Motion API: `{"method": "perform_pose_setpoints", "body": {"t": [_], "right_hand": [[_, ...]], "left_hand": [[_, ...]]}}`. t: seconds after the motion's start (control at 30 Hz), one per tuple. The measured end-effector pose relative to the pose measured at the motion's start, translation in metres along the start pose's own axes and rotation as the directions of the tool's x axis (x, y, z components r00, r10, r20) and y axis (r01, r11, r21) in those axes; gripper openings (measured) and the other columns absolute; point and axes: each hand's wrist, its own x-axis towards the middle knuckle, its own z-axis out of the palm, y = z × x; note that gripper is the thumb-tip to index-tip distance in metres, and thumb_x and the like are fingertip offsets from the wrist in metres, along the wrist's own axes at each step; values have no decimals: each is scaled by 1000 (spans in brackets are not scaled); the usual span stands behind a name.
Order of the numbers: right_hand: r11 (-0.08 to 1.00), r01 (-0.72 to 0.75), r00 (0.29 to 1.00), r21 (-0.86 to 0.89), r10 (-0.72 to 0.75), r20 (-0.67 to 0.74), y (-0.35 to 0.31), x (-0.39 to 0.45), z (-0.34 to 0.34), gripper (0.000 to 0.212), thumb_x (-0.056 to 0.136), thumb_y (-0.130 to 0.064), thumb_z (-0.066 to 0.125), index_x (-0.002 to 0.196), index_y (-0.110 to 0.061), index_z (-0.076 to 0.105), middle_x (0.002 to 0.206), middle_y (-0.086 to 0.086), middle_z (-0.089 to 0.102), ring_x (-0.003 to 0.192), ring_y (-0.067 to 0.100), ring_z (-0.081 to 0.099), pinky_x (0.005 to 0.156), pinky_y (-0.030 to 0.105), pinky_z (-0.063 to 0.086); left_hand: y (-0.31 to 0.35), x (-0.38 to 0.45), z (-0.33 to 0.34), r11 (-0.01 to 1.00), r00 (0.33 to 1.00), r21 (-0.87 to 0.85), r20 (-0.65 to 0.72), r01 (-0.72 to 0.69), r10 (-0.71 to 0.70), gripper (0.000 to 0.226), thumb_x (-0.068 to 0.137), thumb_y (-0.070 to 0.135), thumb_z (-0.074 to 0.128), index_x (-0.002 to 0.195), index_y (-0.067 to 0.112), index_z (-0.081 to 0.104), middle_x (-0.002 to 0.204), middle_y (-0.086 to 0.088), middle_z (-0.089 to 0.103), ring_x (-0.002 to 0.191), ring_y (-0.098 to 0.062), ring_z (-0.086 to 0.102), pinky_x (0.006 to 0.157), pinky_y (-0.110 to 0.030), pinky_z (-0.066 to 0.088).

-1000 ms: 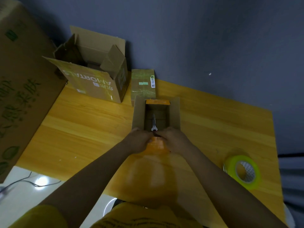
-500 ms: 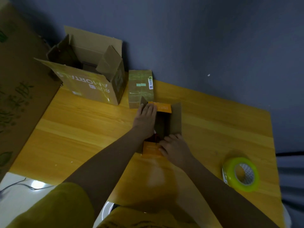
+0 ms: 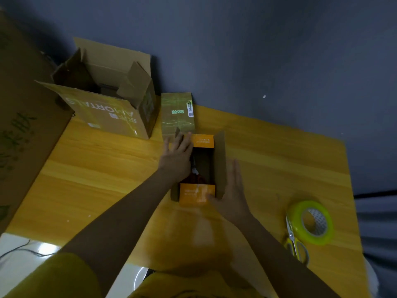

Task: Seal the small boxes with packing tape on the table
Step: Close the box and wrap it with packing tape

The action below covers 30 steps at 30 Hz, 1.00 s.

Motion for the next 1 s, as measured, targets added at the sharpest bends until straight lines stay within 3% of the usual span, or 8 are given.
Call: {"method": "perform_pose_setpoints", "body": {"t": [0.1, 0.23, 0.3, 0.43, 0.53, 0.73, 0.87, 1.0], "right_hand": [[897, -139, 988, 419, 154, -1, -7, -2, 5, 101, 88, -26, 70, 141, -45, -14, 147, -23, 26, 128, -2, 41, 97, 21, 41], [894, -123, 966, 431, 208, -155, -16, 4, 14, 62, 98, -18, 53, 151, -27, 22, 139, -15, 45, 121, -2, 49, 96, 19, 46], [918, -109, 959, 380, 198, -203, -19, 9, 17, 56, 100, -13, 48, 151, -22, 27, 144, -9, 41, 130, 5, 40, 104, 24, 40], [980, -16, 992, 197, 41, -123, -24, 10, 29, 63, 101, -24, 44, 155, -26, 12, 159, -7, 19, 145, 7, 17, 115, 28, 27], [991, -46, 998, 127, 50, -29, -18, 10, 29, 68, 102, -31, 39, 155, -25, -3, 162, -9, 0, 146, 1, -2, 115, 23, 13], [1000, -1, 1000, -27, 2, 16, -15, 11, 15, 77, 98, -18, 44, 154, -26, -8, 163, -3, -2, 149, 14, -1, 120, 45, 19], [784, 71, 995, -617, -9, 103, -39, 17, -4, 100, 91, -35, 56, 149, -14, -23, 155, 8, -32, 139, 22, -34, 117, 48, -15], [568, 228, 954, -791, 31, 297, -62, 68, -10, 125, 75, -66, 66, 151, -10, -17, 158, 12, -23, 145, 28, -25, 111, 54, -19]], "left_hand": [[2, -15, 0, 895, 968, -431, -153, 115, -197, 74, 92, 23, 47, 154, 18, 7, 161, -7, -12, 147, -28, -10, 117, -49, 4], [9, -21, 3, 209, 889, -962, 63, 176, -454, 68, 91, 7, 53, 149, 8, 17, 146, -4, 30, 139, -20, 25, 103, -26, 30], [14, -29, 7, 87, 929, -986, 99, 139, -355, 55, 96, 7, 47, 146, 14, 25, 133, 6, 39, 130, -12, 38, 95, -24, 38], [25, -42, 10, 97, 977, -988, 97, 117, -190, 60, 103, 14, 33, 153, 26, 1, 135, 16, 25, 126, -2, 30, 100, -18, 33], [27, -40, 9, 137, 982, -988, 51, 77, -185, 55, 104, 11, 30, 152, 24, 5, 132, 18, 20, 123, 5, 21, 95, -8, 26], [19, -41, 25, 215, 989, -976, -1, 31, -147, 75, 97, 1, 41, 145, 42, 0, 151, 19, 16, 137, 1, 20, 109, -21, 31], [19, -40, 34, 218, 990, -976, -42, -12, -134, 77, 96, 0, 41, 153, 22, -6, 155, 10, 14, 139, -3, 22, 104, -10, 31], [18, -39, 32, 223, 990, -974, -67, -38, -125, 75, 92, 11, 41, 148, 26, -6, 149, 17, 12, 136, 3, 21, 103, -3, 25]]}}
